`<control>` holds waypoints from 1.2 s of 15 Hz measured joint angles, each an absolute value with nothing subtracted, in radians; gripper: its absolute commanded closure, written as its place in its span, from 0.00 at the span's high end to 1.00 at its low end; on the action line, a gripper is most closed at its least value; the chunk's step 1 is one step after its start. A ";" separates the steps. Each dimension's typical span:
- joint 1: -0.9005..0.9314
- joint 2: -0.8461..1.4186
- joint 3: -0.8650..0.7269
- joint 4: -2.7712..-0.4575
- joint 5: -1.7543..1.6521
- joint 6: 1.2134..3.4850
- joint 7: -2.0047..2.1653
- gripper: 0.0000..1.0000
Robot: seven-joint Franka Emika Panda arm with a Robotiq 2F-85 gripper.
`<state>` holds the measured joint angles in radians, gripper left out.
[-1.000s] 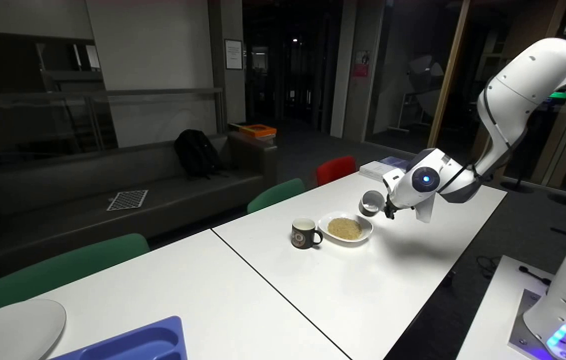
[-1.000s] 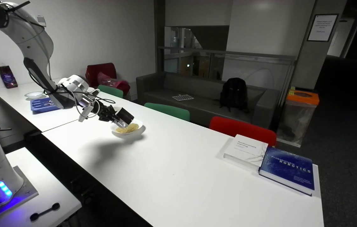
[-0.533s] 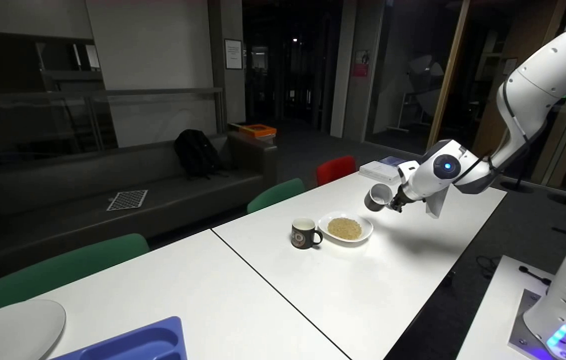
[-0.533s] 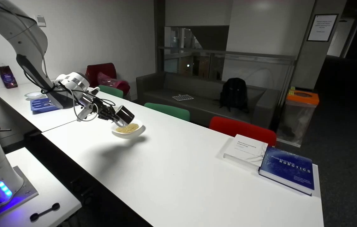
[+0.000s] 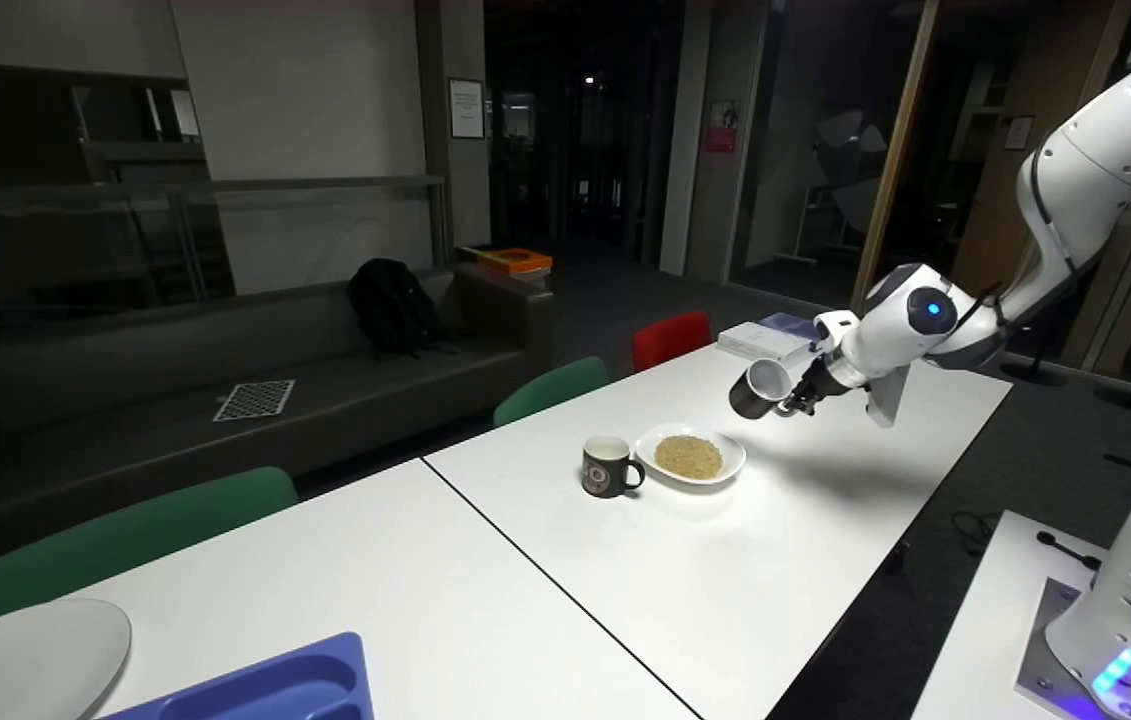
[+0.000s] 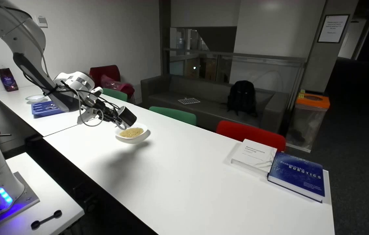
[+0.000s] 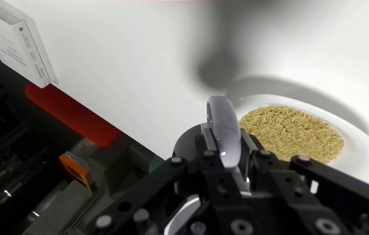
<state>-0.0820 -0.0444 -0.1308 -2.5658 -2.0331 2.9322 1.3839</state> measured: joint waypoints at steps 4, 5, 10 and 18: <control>-0.082 -0.045 -0.168 -2.566 -2.071 3.029 1.385 0.05; -0.082 -0.045 -0.177 -2.566 -2.076 3.049 1.385 0.05; -0.084 -0.045 -0.225 -2.566 -2.078 3.121 1.383 0.05; -0.111 -0.030 -0.302 -2.566 -2.078 3.212 1.354 0.05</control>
